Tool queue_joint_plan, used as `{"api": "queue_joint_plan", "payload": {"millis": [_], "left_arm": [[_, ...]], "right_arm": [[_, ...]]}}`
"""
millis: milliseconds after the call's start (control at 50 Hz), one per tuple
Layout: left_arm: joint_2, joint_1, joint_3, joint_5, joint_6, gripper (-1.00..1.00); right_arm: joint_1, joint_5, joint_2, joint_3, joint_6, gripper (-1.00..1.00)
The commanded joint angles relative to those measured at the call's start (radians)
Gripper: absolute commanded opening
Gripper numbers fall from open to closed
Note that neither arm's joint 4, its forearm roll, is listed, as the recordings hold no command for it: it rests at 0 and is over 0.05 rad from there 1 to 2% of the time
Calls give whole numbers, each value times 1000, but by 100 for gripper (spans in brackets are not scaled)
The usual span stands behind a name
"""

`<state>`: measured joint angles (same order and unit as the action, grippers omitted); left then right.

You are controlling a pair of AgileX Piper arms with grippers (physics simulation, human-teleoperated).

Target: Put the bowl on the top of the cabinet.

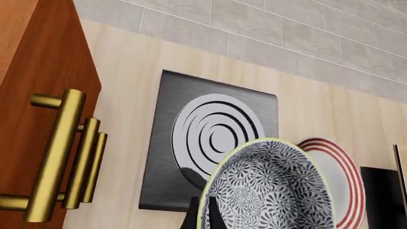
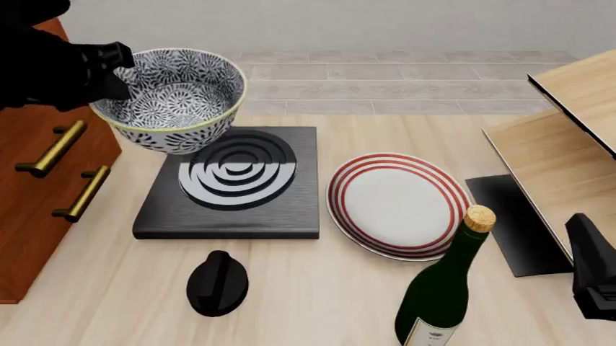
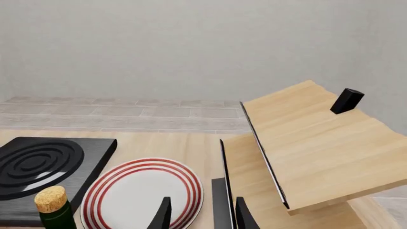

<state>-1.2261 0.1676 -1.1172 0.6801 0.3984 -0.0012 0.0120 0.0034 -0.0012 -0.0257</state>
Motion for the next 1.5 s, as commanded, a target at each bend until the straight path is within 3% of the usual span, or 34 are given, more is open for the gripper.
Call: {"api": "queue_joint_plan", "payload": {"millis": [20, 120, 220, 720, 860, 1060, 1500], "left_arm": [[-15, -19, -17, 25, 18, -100], [-18, -36, -33, 40, -10, -100], [-25, -10, -41, 51, 22, -100], [17, -54, -76, 137, 70, -100], [21, -23, -87, 155, 103, -100], [15, -39, -170, 210, 113, -100], [9, -171, -361, 333, 123, -100]], "right_arm": [[-2, 1, 0, 0, 3, 100], [-1, 0, 1, -1, 6, 100], [-3, 1, 0, 0, 5, 100], [3, 7, 4, 0, -8, 100], [6, 5, 2, 1, -9, 100], [4, 1, -3, 1, -5, 100], [5, 4, -3, 1, -5, 100]]}}
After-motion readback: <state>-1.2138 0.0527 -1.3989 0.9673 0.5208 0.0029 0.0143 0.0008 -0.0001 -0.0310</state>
